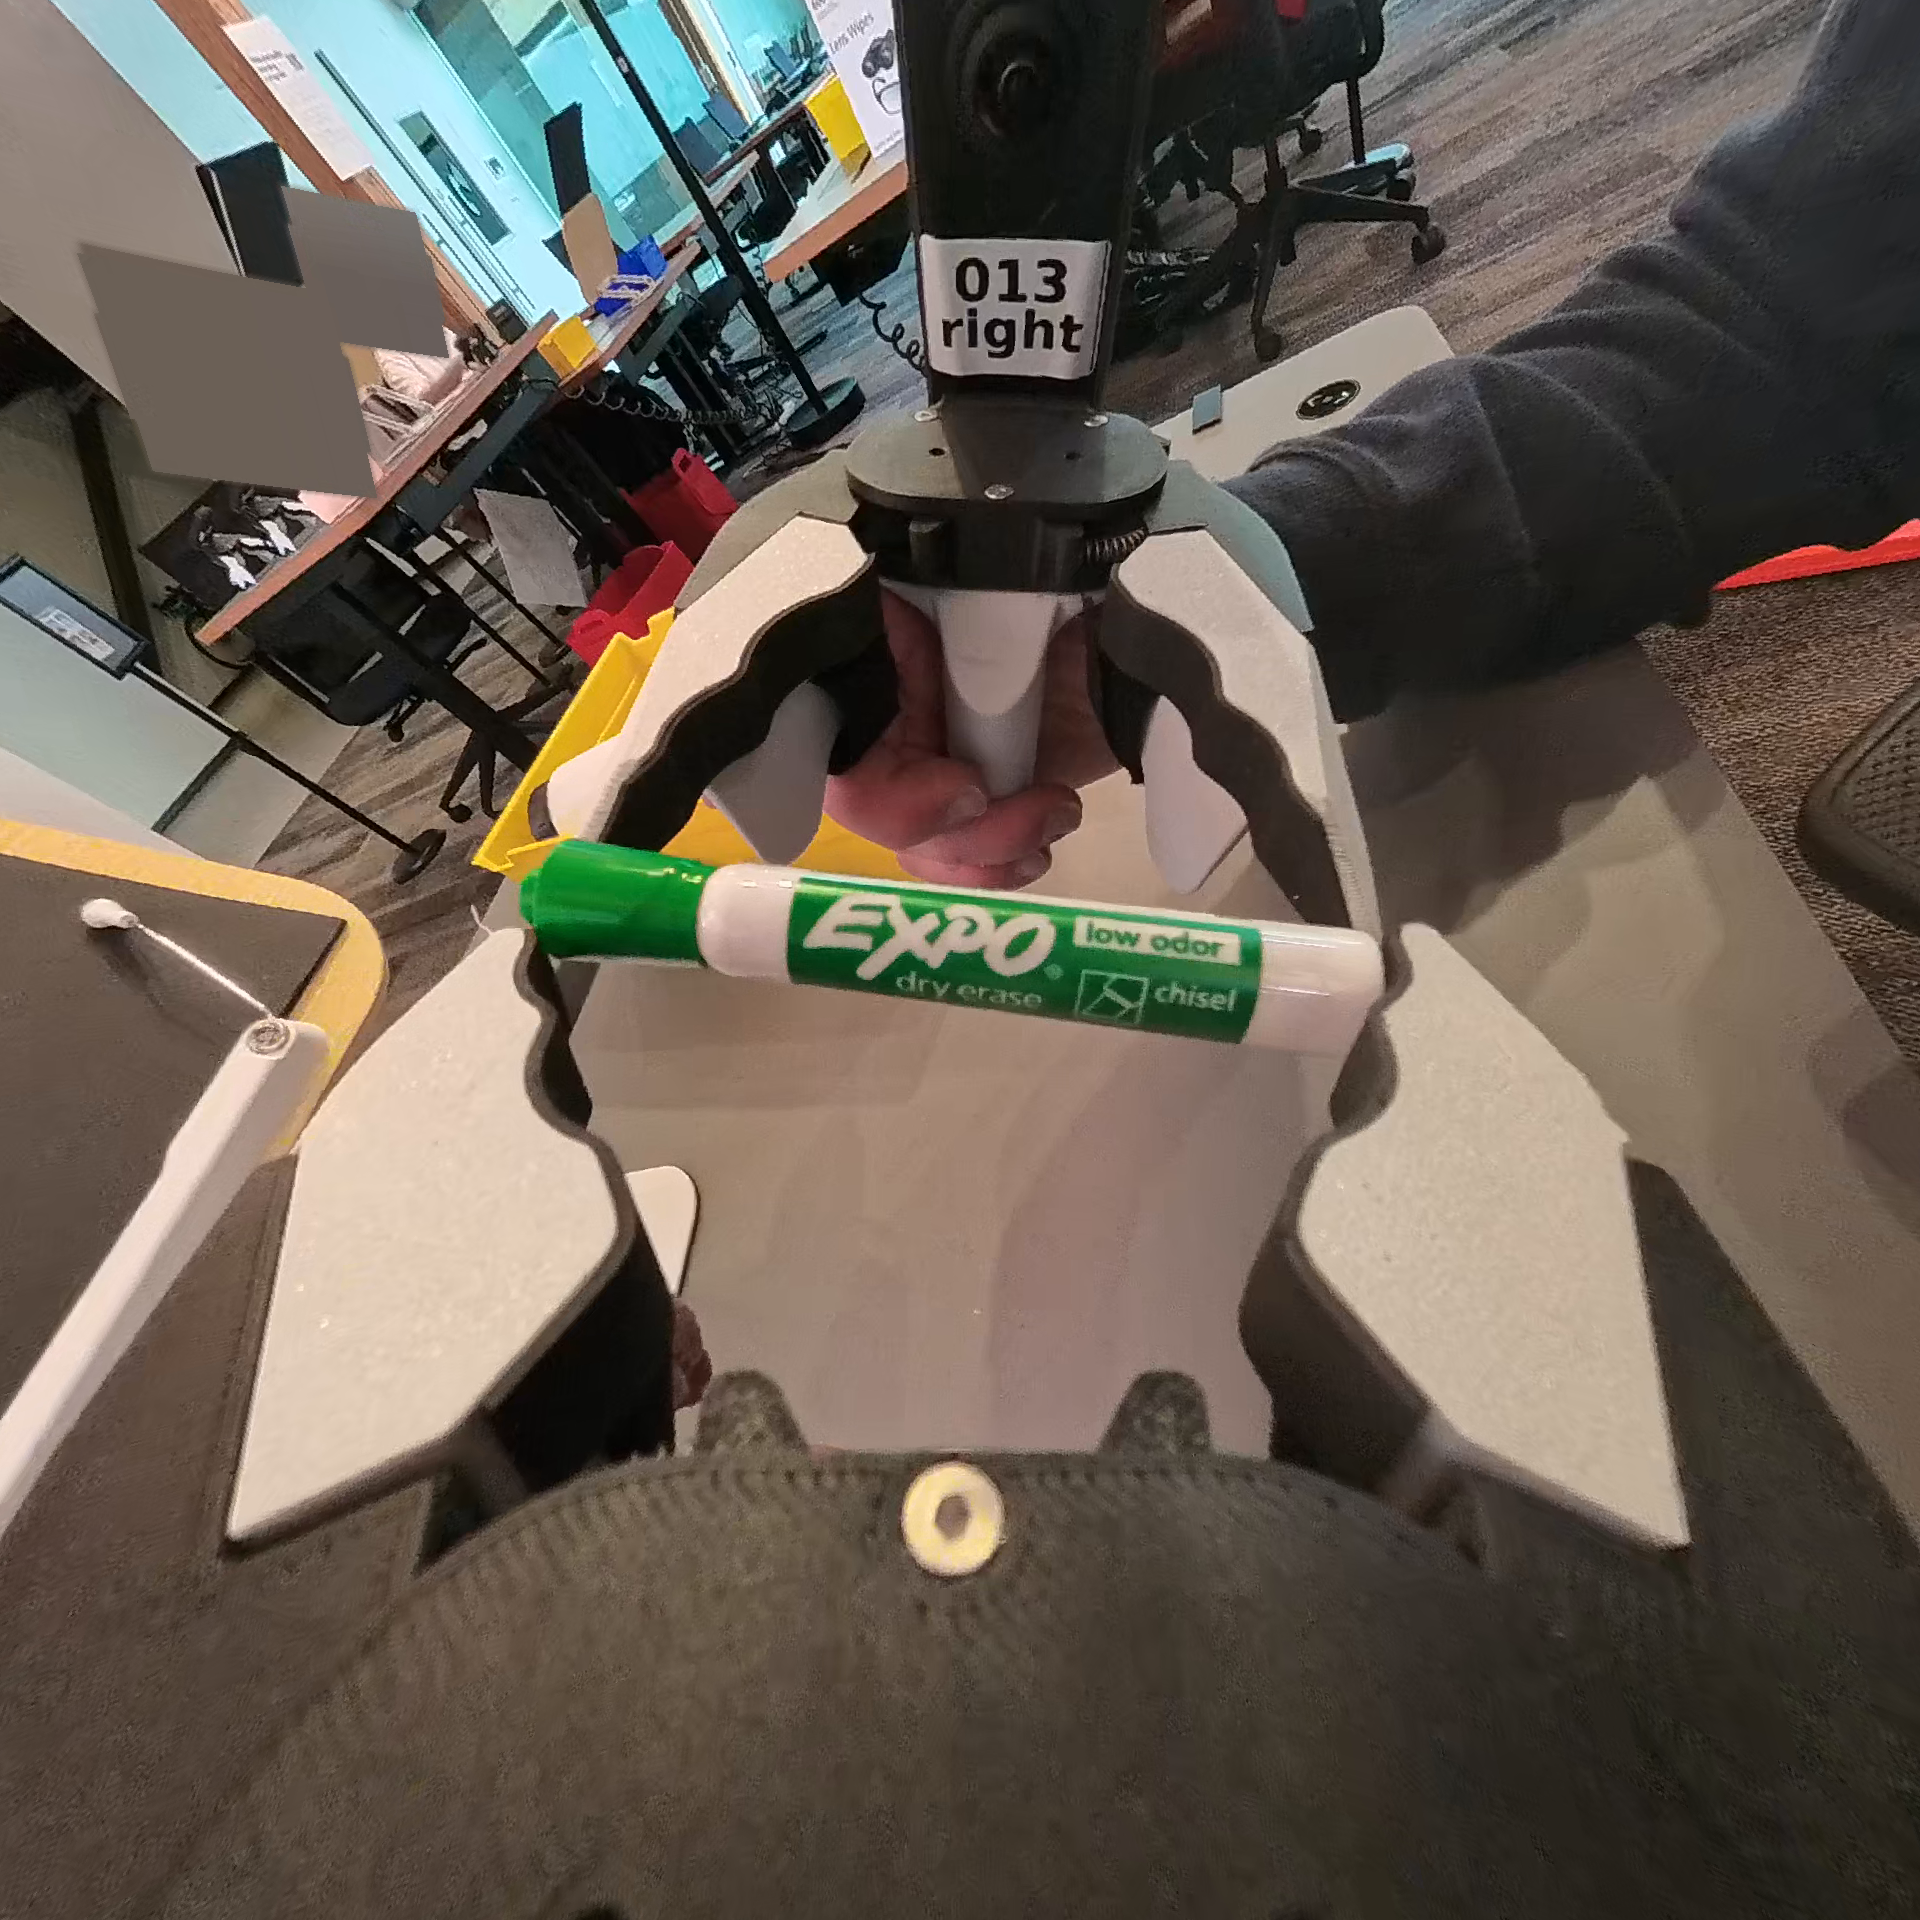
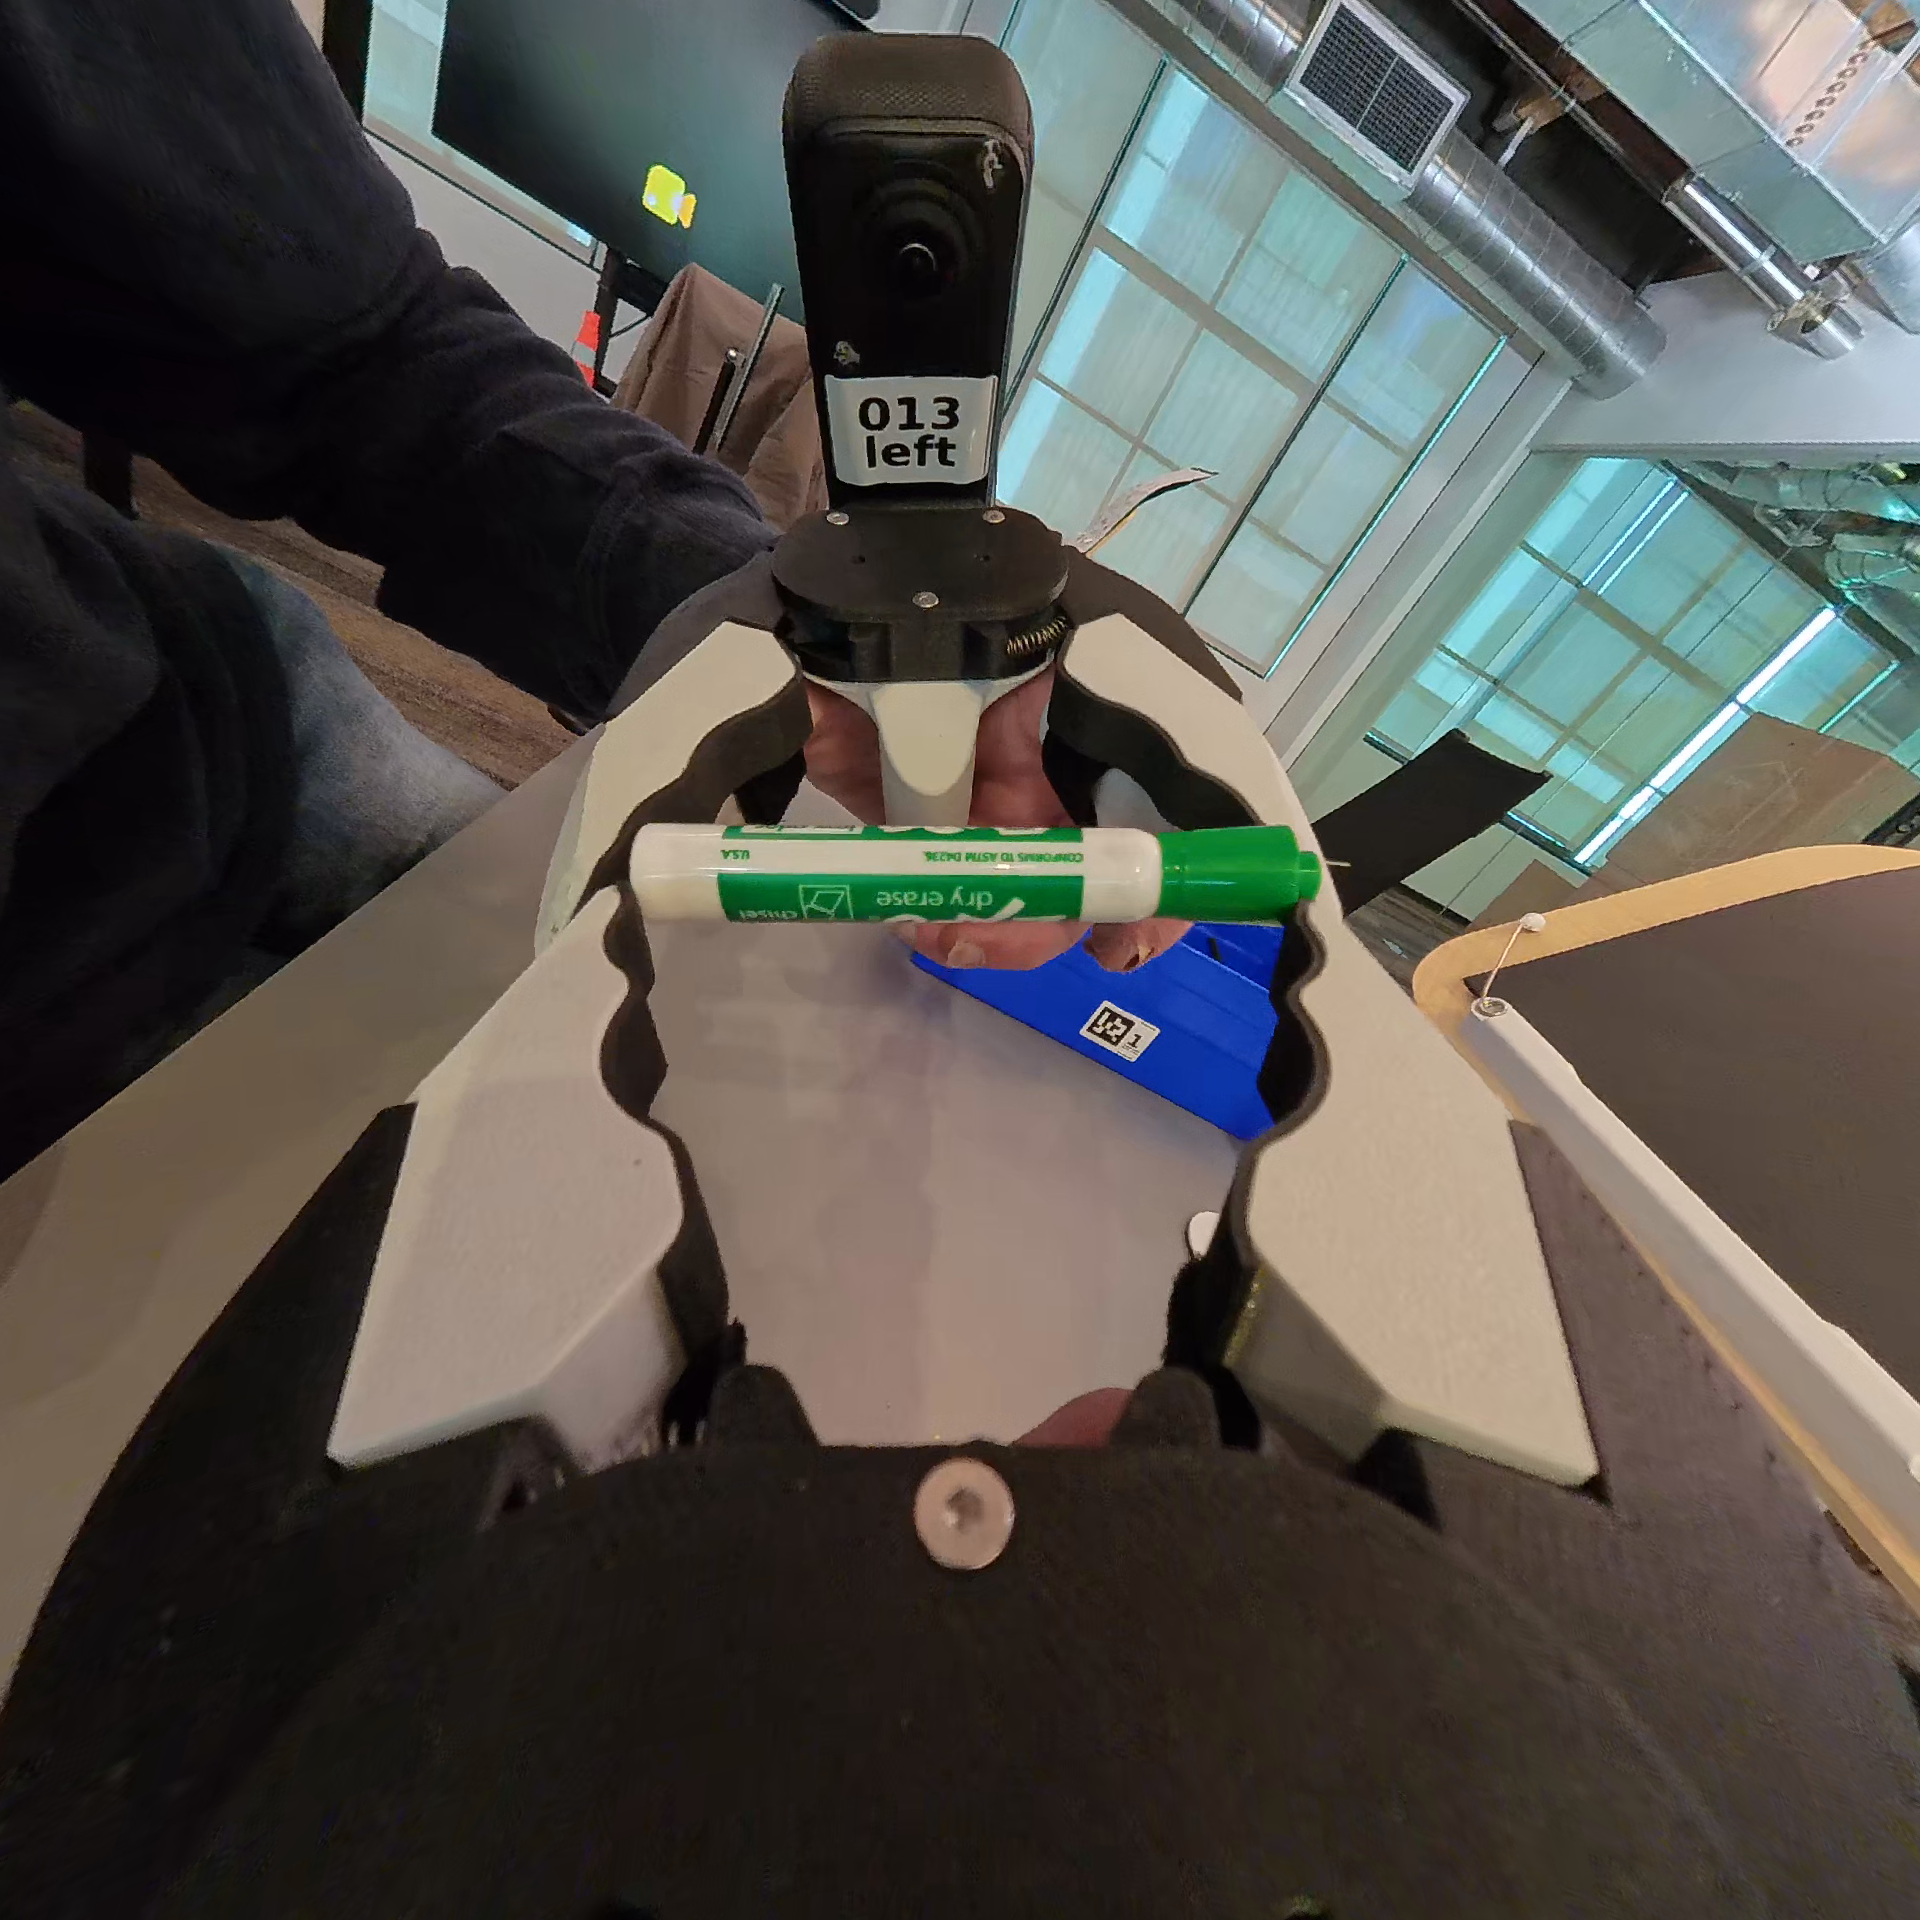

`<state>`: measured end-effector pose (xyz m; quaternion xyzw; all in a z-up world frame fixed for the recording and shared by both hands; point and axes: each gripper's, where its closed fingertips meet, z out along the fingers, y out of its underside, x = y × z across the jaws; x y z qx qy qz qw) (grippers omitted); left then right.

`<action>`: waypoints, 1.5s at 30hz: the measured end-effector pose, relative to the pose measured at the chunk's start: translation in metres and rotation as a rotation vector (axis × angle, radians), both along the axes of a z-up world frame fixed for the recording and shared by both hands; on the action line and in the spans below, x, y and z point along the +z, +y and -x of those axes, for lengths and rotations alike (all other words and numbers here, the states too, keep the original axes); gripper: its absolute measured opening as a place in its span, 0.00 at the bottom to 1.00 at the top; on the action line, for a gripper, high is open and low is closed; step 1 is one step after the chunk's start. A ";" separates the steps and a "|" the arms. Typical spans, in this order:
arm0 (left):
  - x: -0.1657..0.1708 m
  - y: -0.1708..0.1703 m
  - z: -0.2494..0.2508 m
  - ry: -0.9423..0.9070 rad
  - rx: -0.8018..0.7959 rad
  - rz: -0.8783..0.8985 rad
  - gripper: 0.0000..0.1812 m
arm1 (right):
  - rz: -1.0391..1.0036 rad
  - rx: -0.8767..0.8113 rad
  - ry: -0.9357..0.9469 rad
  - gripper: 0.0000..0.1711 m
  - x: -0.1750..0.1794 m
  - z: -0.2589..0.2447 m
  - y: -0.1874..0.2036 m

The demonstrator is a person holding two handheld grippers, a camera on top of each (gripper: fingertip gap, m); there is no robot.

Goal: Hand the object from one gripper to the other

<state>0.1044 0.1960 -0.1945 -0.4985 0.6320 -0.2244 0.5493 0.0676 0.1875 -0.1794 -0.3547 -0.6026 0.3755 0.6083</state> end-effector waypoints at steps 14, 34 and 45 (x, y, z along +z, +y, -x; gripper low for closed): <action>0.005 -0.001 0.001 -0.018 0.010 -0.023 0.75 | 0.015 0.001 0.016 0.68 0.003 -0.001 0.000; 0.006 -0.001 0.006 0.056 0.047 -0.167 0.71 | 0.183 0.034 0.080 0.68 0.011 -0.005 0.009; 0.000 0.012 0.010 0.253 0.129 -0.588 0.46 | 0.345 0.102 0.039 0.68 -0.002 0.003 0.009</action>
